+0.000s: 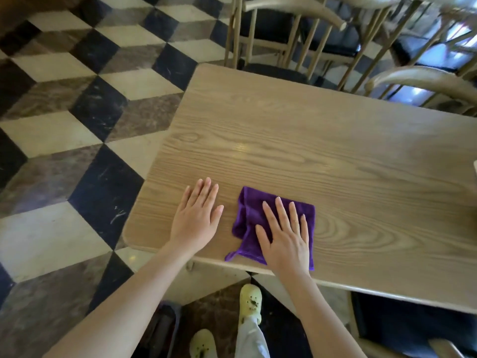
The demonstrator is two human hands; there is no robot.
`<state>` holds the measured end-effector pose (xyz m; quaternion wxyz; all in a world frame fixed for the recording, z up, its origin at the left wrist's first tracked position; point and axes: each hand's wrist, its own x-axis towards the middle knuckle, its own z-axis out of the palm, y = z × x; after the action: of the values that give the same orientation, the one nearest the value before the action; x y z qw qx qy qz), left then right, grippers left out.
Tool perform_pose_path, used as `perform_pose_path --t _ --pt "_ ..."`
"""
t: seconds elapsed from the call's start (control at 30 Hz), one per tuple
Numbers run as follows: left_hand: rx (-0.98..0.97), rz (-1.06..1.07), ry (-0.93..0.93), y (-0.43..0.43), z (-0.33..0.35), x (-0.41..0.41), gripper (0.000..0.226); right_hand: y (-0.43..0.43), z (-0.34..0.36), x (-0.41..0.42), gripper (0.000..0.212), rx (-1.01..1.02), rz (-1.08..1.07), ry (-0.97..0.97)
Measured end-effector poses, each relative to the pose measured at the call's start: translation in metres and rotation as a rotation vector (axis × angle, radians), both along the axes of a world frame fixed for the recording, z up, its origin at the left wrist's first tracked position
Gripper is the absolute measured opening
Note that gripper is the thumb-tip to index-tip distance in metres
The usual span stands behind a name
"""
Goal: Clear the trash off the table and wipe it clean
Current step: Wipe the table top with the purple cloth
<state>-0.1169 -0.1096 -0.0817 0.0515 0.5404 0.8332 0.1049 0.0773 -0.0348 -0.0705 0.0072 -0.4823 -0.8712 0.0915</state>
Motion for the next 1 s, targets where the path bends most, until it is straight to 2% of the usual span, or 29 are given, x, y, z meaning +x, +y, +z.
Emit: perform_pose_path --t 0.27,0.5,0.73,1.0 --pt "-0.001 -0.050 0.038 0.086 0.001 -0.005 0.059 0.051 -0.006 -0.010 0.062 -0.021 -0.172 0.015" --pt "0.018 -0.046 0.034 0.155 -0.002 -0.018 0.059 0.140 -0.006 -0.042 0.063 -0.063 -0.185 0.019" --pt "0.032 0.001 0.070 0.162 -0.006 -0.014 0.063 0.248 -0.010 -0.079 0.064 -0.088 -0.156 0.003" --pt "-0.010 0.012 0.092 0.161 0.002 -0.011 0.057 0.366 -0.002 -0.129 0.063 -0.095 -0.080 -0.050"
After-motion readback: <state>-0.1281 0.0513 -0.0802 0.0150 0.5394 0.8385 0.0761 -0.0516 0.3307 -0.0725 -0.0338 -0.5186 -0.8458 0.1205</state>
